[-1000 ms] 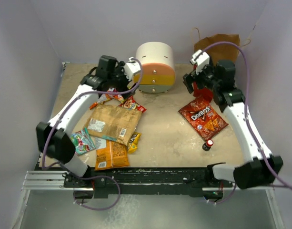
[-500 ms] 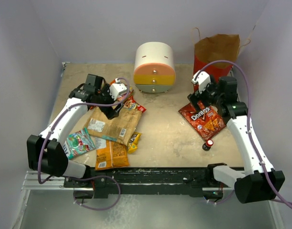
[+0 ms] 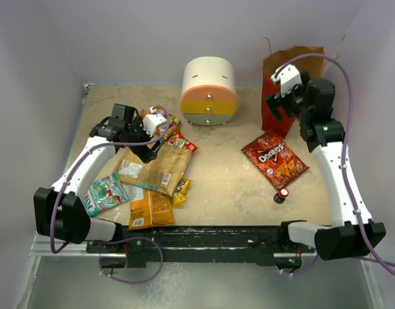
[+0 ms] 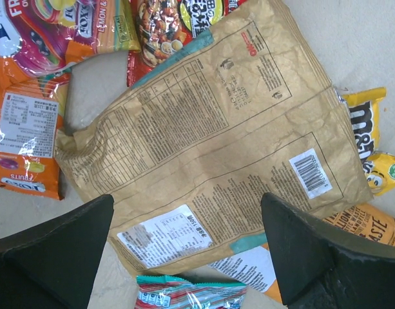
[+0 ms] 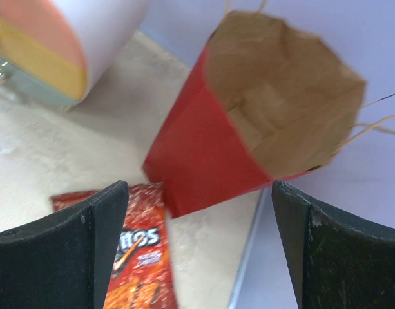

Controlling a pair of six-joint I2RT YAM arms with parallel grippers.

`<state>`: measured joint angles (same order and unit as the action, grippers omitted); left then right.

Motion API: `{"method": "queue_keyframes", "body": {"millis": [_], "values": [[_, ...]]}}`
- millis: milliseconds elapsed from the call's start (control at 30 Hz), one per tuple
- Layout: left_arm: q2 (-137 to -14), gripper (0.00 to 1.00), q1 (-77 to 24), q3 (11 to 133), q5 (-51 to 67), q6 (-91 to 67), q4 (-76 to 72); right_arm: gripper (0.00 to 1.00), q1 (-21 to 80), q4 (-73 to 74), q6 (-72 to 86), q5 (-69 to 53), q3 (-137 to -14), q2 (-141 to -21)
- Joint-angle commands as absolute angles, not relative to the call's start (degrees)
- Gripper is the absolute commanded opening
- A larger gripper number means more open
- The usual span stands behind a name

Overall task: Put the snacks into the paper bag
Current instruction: Pick up the snack from the center of the board.

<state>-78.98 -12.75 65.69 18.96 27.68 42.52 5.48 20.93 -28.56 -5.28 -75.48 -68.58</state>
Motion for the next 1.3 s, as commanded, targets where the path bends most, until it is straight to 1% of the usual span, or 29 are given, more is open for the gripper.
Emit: {"method": "queue_keyframes", "body": {"millis": [0, 133, 200, 267, 333, 467, 567, 700, 800, 967, 1100, 1267], "values": [[-76.6, 0.99, -12.5, 65.9, 18.6, 25.7, 39.6, 0.95, 2.1, 21.8, -33.0, -3.5, -84.9, -74.1], [-76.8, 0.99, -12.5, 66.4, 18.5, 25.7, 39.6, 0.96, -0.3, 29.2, -35.9, -6.2, -94.4, -83.3], [-76.8, 0.99, -12.5, 66.4, 18.6, 25.7, 39.3, 0.95, -0.7, 31.3, -36.0, -7.9, -96.5, -85.3], [-76.7, 0.99, -12.5, 66.3, 18.8, 26.4, 39.1, 0.95, -0.7, 32.7, -35.7, -11.3, -96.1, -84.8], [-76.6, 0.99, -12.6, 66.4, 19.8, 27.4, 39.0, 0.95, -0.6, 33.3, -35.2, -12.6, -93.9, -82.7], [-77.0, 1.00, -13.5, 67.3, 23.3, 29.3, 38.4, 0.92, -0.6, 32.6, -32.3, -12.9, -85.7, -77.7], [-78.4, 1.00, -17.0, 69.2, 23.5, 30.2, 38.7, 0.90, -0.7, 30.3, -29.2, -13.4, -76.9, -73.5], [-78.9, 1.00, -21.8, 68.9, 22.2, 30.1, 35.6, 0.88, -1.4, 26.3, -29.7, -10.0, -66.0, -71.2], [-79.0, 1.00, -22.9, 68.0, 22.9, 28.5, 33.0, 0.85, -3.3, 24.0, -31.4, -10.0, -60.5, -72.4], [-79.1, 1.00, -23.2, 65.5, 23.6, 27.0, 30.2, 0.81, -9.8, 20.9, -36.1, -11.5, -54.5, -76.9], [-79.2, 1.00, -23.5, 64.0, 23.2, 27.0, 29.0, 0.80, -13.6, 19.5, -38.1, -13.2, -53.7, -81.9], [-79.3, 1.00, -23.8, 63.5, 23.3, 27.4, 28.7, 0.79, -17.3, 19.2, -38.5, -15.7, -56.9, -89.3]]}}
